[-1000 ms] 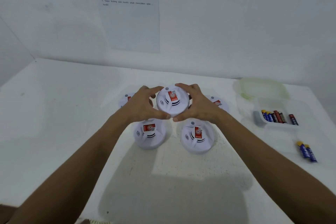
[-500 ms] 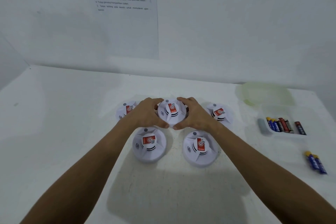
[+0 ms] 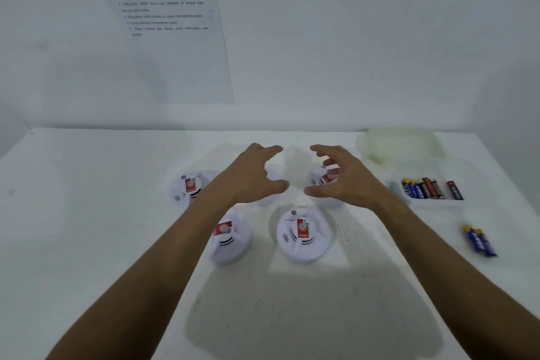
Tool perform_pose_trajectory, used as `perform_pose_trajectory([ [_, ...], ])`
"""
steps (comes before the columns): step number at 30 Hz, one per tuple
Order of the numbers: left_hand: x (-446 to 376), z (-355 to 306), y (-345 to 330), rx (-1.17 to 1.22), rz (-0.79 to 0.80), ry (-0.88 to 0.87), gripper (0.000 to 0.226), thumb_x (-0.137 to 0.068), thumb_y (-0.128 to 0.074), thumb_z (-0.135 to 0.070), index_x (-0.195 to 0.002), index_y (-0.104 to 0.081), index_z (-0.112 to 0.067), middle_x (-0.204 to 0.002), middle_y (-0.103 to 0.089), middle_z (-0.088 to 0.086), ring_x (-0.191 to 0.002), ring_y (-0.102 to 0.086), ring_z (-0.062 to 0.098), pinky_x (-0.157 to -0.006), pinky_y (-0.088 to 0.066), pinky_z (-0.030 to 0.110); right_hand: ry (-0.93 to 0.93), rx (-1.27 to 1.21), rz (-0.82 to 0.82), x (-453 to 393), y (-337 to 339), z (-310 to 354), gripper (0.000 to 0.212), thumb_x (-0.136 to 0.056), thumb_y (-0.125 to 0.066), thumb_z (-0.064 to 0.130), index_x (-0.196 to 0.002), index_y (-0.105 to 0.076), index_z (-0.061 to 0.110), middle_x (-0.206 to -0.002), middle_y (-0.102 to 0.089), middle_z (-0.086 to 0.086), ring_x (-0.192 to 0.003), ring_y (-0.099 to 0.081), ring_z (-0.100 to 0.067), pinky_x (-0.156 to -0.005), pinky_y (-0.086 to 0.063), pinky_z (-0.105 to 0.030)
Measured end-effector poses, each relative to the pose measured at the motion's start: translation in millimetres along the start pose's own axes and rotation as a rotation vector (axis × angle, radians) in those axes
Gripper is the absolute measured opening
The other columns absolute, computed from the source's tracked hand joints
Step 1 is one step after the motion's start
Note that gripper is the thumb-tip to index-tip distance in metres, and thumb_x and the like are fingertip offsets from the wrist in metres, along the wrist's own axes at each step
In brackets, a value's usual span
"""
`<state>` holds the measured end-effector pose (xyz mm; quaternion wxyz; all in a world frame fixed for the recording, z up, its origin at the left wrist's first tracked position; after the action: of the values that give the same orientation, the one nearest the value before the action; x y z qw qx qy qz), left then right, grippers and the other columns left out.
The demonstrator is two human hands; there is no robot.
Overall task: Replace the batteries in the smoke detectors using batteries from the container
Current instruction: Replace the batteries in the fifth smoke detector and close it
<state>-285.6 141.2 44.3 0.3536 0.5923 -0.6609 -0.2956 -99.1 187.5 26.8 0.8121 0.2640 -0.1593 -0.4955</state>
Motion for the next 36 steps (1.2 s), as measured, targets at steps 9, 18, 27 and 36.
perform_pose_trajectory([
  [9, -41.0, -47.1, -62.1, -0.029, 0.205, -0.051, 0.064, -0.072, -0.081, -0.033, -0.112, -0.035, -0.056, -0.131, -0.044, -0.001, -0.103, -0.039, 0.013, -0.096, -0.039, 0.029, -0.097, 0.260, 0.073, 23.2, 12.2, -22.4, 0.061, -0.068, -0.089, 0.012, -0.120, -0.061, 0.002, -0.114, -0.061, -0.012, -0.105, -0.057, -0.023, -0.099, -0.047, -0.036],
  [18, -51.3, -39.9, -85.4, -0.070, 0.186, 0.003, 0.041, -0.060, -0.087, -0.032, -0.086, -0.060, -0.015, -0.082, -0.063, 0.000, -0.074, -0.058, 0.016, -0.069, -0.049, 0.028, -0.133, 0.283, 0.089, 13.0, 10.2, -47.4, 0.064, -0.069, -0.088, 0.012, -0.122, -0.052, 0.006, -0.120, -0.057, -0.015, -0.109, -0.054, -0.029, -0.086, -0.043, -0.033],
  [27, -4.7, -92.7, -49.9, 0.346, 0.050, -0.042, 0.083, -0.066, -0.087, -0.009, -0.136, -0.046, -0.024, -0.113, -0.067, -0.002, -0.091, -0.070, 0.013, -0.081, -0.056, 0.026, 0.034, 0.149, 0.094, 43.4, 61.1, -28.4, 0.110, -0.071, -0.087, 0.024, -0.155, -0.016, 0.031, -0.128, -0.043, -0.005, -0.115, -0.046, -0.019, -0.092, -0.046, -0.031],
  [36, 22.4, -165.6, -64.6, 0.616, 0.041, -0.091, 0.072, -0.084, -0.068, 0.001, -0.141, -0.040, -0.032, -0.121, -0.068, -0.004, -0.097, -0.071, 0.015, -0.089, -0.057, 0.036, 0.082, -0.203, 0.112, 93.9, 137.4, -32.7, 0.092, -0.063, -0.092, 0.013, -0.133, -0.038, 0.039, -0.123, -0.052, 0.004, -0.099, -0.063, -0.020, -0.075, -0.059, -0.028],
])
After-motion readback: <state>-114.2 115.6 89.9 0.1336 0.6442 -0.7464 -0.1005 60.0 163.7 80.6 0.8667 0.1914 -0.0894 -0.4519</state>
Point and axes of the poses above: each hand's wrist, its own x-axis away from the middle knuckle, its own y-axis out of the back of the hand, z = x × y, the point moved 6 cm from there along -x, towards the middle knuckle
